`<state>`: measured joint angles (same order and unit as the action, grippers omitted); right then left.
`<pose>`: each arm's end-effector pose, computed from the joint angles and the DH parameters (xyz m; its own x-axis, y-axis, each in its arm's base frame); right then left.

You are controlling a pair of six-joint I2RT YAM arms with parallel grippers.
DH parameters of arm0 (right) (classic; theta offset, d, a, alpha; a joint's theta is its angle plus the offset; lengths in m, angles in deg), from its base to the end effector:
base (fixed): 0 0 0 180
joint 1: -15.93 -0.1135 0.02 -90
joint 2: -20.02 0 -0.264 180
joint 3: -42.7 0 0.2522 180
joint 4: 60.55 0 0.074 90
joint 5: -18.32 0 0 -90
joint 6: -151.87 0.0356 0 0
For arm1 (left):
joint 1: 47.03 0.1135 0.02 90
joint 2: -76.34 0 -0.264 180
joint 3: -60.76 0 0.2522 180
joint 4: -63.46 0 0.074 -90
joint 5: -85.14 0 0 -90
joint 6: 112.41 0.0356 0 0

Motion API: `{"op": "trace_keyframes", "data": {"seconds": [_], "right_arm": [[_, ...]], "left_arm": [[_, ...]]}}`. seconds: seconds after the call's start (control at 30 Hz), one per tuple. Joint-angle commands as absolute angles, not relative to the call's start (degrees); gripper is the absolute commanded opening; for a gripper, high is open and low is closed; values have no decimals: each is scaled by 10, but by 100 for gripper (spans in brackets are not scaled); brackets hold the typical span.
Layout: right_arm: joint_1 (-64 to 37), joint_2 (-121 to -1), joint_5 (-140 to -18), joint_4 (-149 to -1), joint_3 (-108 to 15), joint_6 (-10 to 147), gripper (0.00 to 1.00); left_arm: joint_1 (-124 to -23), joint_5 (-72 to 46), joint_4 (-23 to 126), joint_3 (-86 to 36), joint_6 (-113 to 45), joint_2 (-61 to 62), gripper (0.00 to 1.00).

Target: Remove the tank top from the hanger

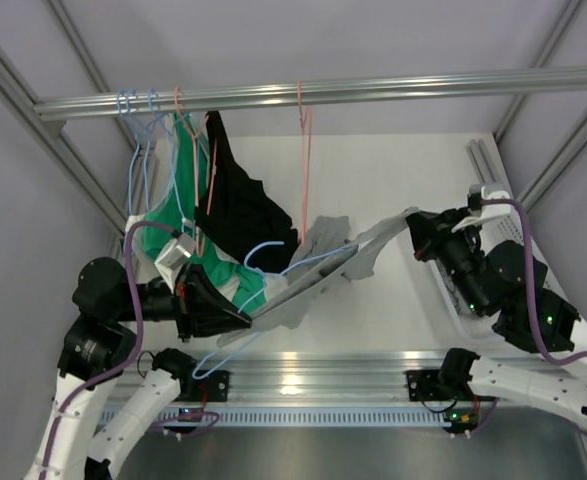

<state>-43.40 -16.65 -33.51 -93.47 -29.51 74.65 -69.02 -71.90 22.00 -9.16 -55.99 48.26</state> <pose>0.0778 0.0880 0.4224 -0.0572 0.2445 -0.9680 -0.3575 0.9002 0.2485 0.0460 -0.0539 0.4066 -0.5479 -0.0114 -0.8365 0.8364 0.0127 -0.5480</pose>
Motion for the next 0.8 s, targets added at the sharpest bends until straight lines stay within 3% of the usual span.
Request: {"op": "trace_keyframes", "data": {"seconds": [0.0,0.17,0.33,0.47,0.53,0.7,0.77], "right_arm": [[-422,-193,-244,-979,-349,722,0],[-404,-228,-240,-1003,-367,738,0],[-307,-270,-336,-1052,-387,767,0],[-201,-281,-497,-1054,-367,787,0],[-198,-279,-547,-1053,-352,790,0],[-199,-243,-805,-941,-242,820,0],[-204,-226,-827,-923,-208,834,0]], "left_arm": [[-692,-756,247,-129,-548,470,0],[-701,-754,246,-137,-537,441,0],[-712,-752,246,-160,-526,424,0],[-713,-743,247,-190,-503,428,0],[-714,-716,246,-205,-498,429,0],[-713,-651,247,-272,-494,393,0],[-714,-603,270,-283,-510,372,0]]}}
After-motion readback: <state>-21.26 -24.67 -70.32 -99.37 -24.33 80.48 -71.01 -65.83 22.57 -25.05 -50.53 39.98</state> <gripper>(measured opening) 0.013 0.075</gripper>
